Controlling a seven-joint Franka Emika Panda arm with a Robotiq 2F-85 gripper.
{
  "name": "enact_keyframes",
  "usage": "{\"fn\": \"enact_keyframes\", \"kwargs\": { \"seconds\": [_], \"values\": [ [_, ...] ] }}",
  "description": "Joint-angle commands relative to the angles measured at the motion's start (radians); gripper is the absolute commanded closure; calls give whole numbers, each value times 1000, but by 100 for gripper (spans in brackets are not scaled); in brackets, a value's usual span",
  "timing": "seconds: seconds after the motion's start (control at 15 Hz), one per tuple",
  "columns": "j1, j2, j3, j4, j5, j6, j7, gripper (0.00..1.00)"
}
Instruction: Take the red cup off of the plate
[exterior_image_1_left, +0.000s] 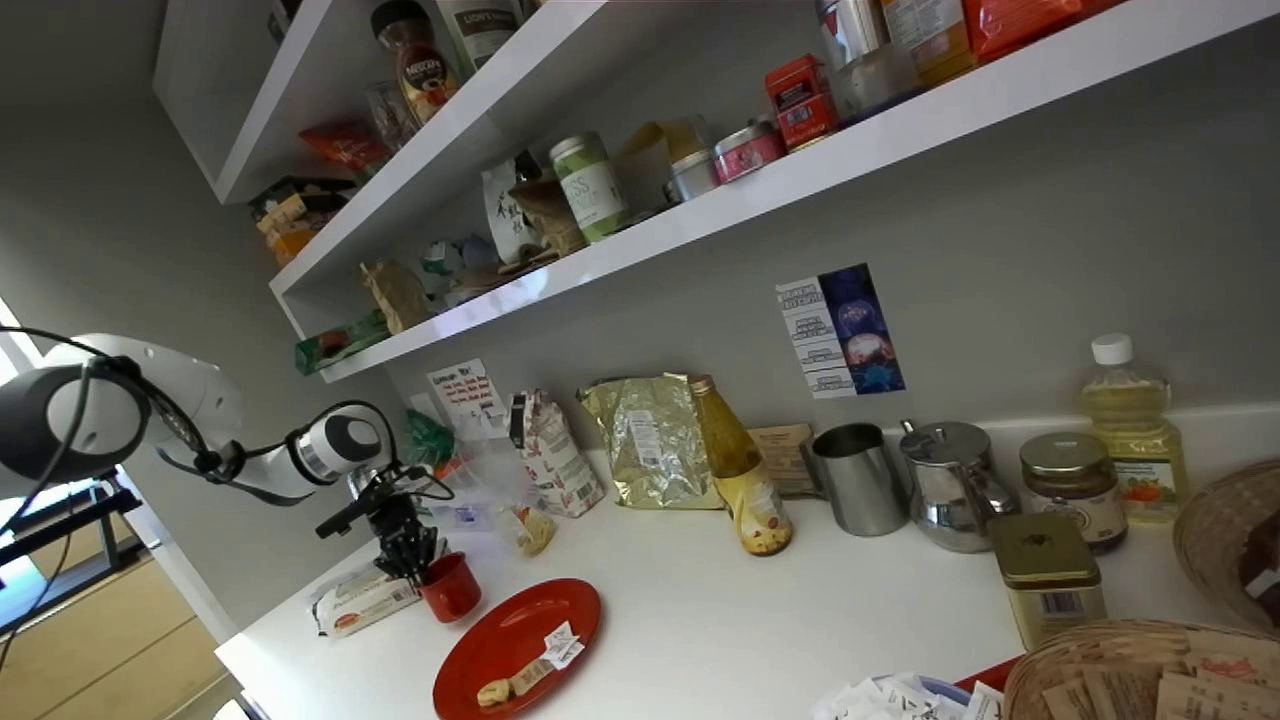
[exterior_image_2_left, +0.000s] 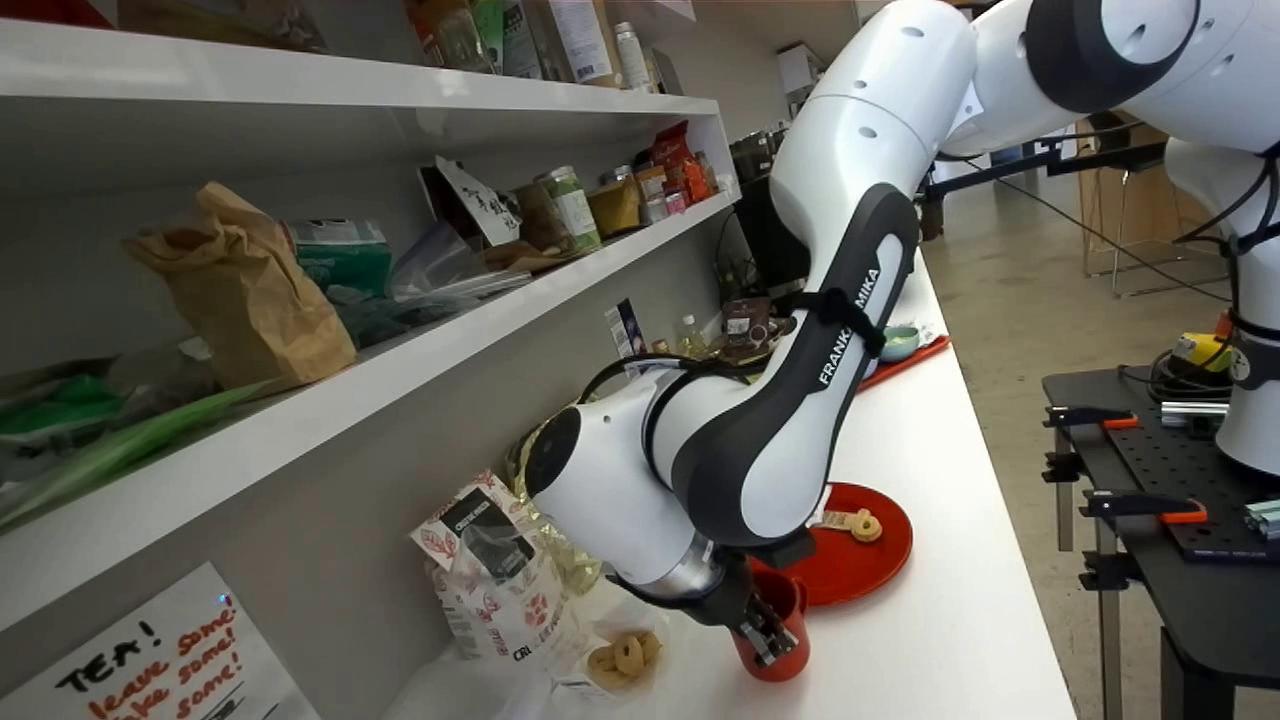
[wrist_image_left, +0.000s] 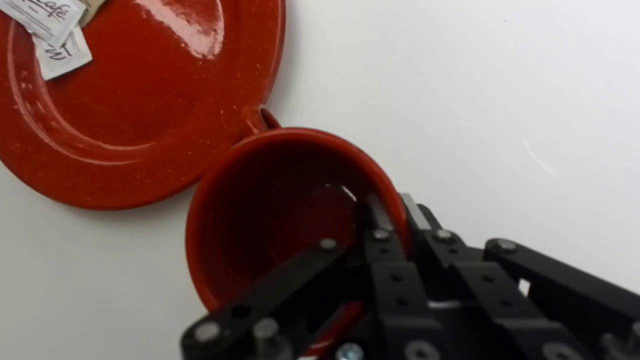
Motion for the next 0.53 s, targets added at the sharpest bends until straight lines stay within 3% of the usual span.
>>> {"fn": "enact_keyframes", "kwargs": {
  "seconds": [0.0,0.47],
  "values": [
    [1,30,-4,62,38,-50,-37,98],
    [8,52,-3,79,66,-66,-25,98]
  ]
}}
